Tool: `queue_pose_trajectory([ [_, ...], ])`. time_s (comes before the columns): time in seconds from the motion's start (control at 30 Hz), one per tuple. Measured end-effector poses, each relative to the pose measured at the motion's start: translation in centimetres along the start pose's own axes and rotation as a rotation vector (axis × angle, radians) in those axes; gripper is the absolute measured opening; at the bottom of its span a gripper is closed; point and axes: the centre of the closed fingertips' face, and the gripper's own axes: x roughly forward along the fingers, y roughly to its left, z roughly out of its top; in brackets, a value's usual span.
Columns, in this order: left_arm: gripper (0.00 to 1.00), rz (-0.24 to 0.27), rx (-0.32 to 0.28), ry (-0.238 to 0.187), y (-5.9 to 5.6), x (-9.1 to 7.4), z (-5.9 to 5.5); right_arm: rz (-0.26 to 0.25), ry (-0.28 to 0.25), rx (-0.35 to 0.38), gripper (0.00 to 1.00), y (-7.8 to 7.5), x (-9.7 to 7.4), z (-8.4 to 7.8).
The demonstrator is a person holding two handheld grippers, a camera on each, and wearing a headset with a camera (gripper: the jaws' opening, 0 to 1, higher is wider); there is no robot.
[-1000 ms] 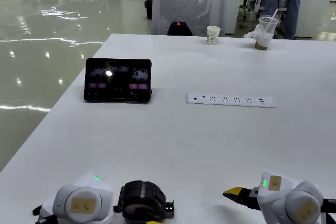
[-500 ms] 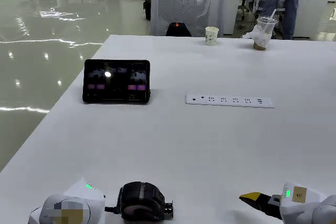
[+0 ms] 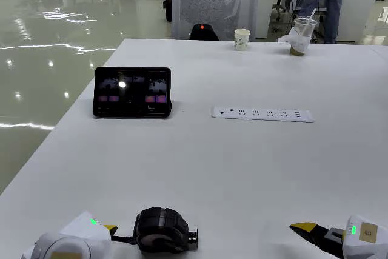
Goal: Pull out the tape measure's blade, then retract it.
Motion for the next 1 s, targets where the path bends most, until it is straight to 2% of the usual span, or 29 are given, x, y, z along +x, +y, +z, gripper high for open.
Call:
queue_pose_trajectory([
  [0.17,0.87,-0.018,0.004,-0.006,-0.1,-0.4,-0.2,-0.008,-0.017,0.022,0.8,0.1,-0.5,-0.2],
  [0.4,0.89,-0.026,0.057,-0.012,-0.3,-0.8,-0.2,-0.019,-0.027,0.04,0.85,0.3,-1.1,-0.6],
  [1.0,0.94,-0.044,0.075,-0.043,-1.2,-1.4,0.1,-0.014,-0.054,0.062,0.93,1.4,-2.0,-0.7],
])
